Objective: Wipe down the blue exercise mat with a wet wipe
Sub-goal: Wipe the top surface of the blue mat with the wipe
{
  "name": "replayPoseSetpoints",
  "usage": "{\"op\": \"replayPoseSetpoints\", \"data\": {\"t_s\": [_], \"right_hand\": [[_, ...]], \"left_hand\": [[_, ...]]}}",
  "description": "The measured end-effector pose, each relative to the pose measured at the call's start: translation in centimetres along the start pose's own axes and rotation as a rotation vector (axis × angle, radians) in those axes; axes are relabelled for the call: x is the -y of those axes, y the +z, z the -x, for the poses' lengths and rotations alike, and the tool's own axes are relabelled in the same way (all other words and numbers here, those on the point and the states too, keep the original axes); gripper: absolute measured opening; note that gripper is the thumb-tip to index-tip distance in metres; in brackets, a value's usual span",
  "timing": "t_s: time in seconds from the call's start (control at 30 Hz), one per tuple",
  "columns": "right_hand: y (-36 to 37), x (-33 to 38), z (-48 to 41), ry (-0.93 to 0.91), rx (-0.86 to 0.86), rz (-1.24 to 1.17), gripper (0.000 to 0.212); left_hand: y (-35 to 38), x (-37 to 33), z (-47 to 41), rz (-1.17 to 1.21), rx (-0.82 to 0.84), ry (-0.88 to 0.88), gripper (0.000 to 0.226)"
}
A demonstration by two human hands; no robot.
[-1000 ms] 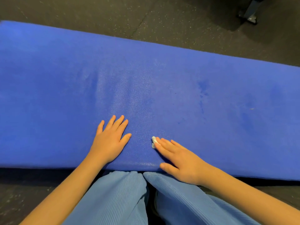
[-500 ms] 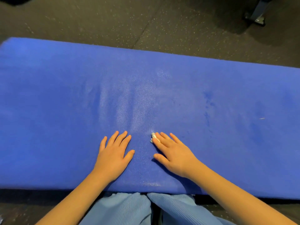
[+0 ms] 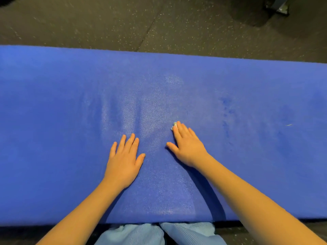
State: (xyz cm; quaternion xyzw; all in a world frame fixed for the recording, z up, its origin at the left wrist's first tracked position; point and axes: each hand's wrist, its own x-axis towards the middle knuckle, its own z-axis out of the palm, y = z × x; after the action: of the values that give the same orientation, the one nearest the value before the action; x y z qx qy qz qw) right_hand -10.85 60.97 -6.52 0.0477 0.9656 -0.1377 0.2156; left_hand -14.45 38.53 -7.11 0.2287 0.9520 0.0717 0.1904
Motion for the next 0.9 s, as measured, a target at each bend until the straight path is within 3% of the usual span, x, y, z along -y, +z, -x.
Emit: {"op": "replayPoseSetpoints", "data": {"t_s": [0.1, 0.23, 0.43, 0.6, 0.7, 0.77, 0.8, 0.9], "right_hand": [[0.1, 1.7, 0.0, -0.068, 0.005, -0.079, 0.080], [0.9, 2.3, 2.1, -0.275, 0.047, -0.033, 0.102], [0.3, -0.4, -2.5, 0.031, -0.039, -0.025, 0.091], [1.0, 1.2, 0.7, -0.193, 0.063, 0.021, 0.107], [0.3, -1.0, -1.1, -0.055, 0.010, 0.002, 0.105], [0.2, -1.5, -1.9, 0.062, 0.010, -0.034, 0.085], [0.3, -1.0, -1.5, 0.060, 0.023, -0.056, 0.082], [1.4, 1.1, 1.7, -0.130, 0.075, -0.046, 0.100]], "left_hand": [[0.0, -0.1, 0.2, -0.001, -0.004, 0.006, 0.093], [0.3, 0.1, 0.3, 0.015, -0.009, 0.007, 0.090], [0.3, 0.0, 0.3, 0.008, -0.009, 0.008, 0.089], [0.7, 0.1, 0.1, 0.019, -0.011, 0.003, 0.087], [0.7, 0.1, 0.0, 0.019, -0.009, 0.003, 0.089], [0.5, 0.1, 0.0, 0.005, 0.005, 0.001, 0.091], [0.5, 0.1, 0.0, -0.006, 0.011, -0.001, 0.092], [0.4, 0.0, 0.1, -0.011, 0.026, -0.011, 0.094]]}}
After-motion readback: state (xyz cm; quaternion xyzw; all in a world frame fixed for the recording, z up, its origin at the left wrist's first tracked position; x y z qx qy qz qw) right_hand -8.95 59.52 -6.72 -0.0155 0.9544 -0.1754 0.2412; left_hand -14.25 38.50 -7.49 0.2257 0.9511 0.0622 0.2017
